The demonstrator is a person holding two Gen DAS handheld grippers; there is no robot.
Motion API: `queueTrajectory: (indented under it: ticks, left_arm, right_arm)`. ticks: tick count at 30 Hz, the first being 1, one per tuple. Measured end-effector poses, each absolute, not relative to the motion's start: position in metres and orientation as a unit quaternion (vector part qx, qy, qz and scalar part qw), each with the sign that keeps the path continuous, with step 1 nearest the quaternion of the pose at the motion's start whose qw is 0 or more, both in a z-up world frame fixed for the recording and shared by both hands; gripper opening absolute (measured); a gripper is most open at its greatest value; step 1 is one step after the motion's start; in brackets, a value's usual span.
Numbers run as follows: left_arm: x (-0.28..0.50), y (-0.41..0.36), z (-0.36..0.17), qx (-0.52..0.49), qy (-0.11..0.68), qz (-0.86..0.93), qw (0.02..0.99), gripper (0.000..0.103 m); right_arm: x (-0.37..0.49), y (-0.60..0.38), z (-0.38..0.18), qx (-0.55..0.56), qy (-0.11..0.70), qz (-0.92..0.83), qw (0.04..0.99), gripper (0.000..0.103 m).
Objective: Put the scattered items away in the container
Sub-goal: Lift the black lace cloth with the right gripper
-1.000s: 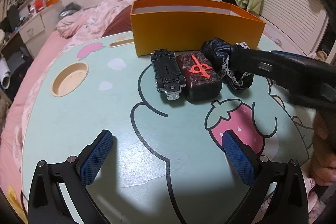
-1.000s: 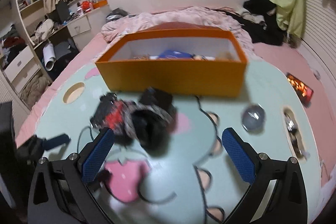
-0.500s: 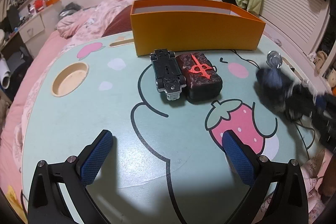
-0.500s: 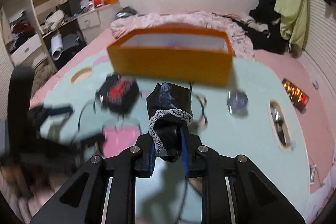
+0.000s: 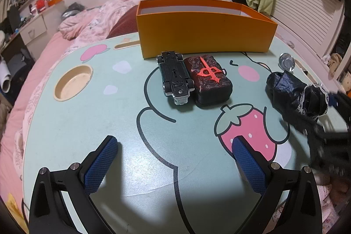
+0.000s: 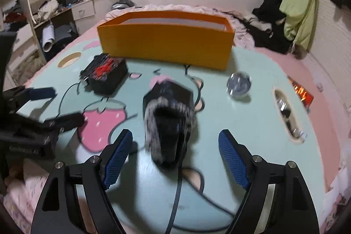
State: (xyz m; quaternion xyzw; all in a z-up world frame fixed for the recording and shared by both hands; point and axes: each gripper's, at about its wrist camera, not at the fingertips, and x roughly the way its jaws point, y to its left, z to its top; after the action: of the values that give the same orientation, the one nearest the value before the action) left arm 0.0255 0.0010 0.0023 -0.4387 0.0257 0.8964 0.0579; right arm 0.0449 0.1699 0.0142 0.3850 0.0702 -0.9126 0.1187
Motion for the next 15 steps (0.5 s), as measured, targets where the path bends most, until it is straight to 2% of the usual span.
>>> queueTrajectory:
  ticks: [4, 5, 6, 8, 15]
  left_arm:
    - [0.025, 0.001, 0.002, -0.439, 0.026, 0.896, 0.058, 0.103]
    - [0.025, 0.001, 0.002, -0.439, 0.026, 0.896, 0.058, 0.103]
    - [0.025, 0.001, 0.002, -0.439, 0.026, 0.896, 0.058, 0.103]
    - [0.025, 0.001, 0.002, -0.439, 0.026, 0.896, 0.058, 0.103]
    - [0.017, 0.002, 0.003, -0.455, 0.035, 0.888, 0.062, 0.103]
  right_arm:
    - [0.025, 0.162, 0.019, 0.400, 0.063, -0.908, 0.104, 0.080]
    - [0.022, 0.160, 0.017, 0.409, 0.059, -0.904, 0.112, 0.056]
    - [0.021, 0.158, 0.013, 0.417, 0.060, -0.899, 0.121, 0.038]
    - [0.031, 0.156, 0.013, 0.400, 0.071, -0.905, 0.126, 0.034]
    - [0.038, 0.164, 0.013, 0.393, 0.053, -0.907, 0.143, 0.035]
